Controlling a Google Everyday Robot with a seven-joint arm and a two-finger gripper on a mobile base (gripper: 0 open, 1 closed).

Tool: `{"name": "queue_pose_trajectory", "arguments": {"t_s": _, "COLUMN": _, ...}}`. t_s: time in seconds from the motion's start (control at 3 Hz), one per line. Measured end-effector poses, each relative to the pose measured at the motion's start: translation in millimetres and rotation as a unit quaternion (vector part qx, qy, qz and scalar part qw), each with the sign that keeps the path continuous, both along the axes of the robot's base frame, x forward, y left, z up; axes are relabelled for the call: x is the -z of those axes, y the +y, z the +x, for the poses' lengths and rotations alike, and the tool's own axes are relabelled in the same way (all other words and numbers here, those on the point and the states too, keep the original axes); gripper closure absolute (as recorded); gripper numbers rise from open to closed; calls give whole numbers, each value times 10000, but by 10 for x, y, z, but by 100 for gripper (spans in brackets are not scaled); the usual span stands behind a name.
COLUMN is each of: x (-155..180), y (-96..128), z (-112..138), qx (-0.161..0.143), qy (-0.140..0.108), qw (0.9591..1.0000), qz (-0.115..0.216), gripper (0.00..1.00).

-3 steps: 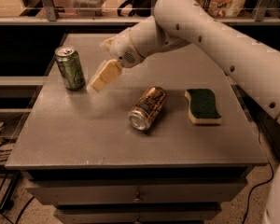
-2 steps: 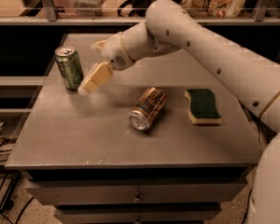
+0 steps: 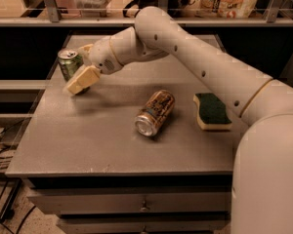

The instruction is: Knock green can over

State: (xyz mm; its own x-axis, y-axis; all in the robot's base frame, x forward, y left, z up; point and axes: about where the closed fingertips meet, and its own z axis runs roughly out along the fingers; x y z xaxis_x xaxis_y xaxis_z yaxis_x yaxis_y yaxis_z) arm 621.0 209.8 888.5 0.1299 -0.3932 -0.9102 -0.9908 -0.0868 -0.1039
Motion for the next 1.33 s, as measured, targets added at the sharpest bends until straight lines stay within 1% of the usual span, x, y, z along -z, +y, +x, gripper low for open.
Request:
{"name": "queue_pose_trajectory", "arguments": {"t_s": 0.33, "x": -20, "y": 156, "z": -16, "qx": -212, "qy": 9, "qw": 9997, "qz": 85, "gripper": 39}}
{"name": "queue_pose_trajectory", "arguments": {"t_s": 0.67, "x": -35, "y": 151, "z": 26, "qx": -251, "qy": -87, "qw": 9996, "qz": -87, "gripper": 62}}
{"name": "queue_pose_trajectory", "arguments": {"t_s": 1.0, "x": -63, "y": -37, "z": 171, "qx": -82, "qy": -309, "qw": 9977, "qz": -597, "gripper": 85}}
{"name": "queue_pose_trajectory", "arguments": {"t_s": 1.33, "x": -27, "y": -392, "z": 424, "qx": 235, "qy": -586, "qw": 9890, "qz": -1335, "gripper": 100}}
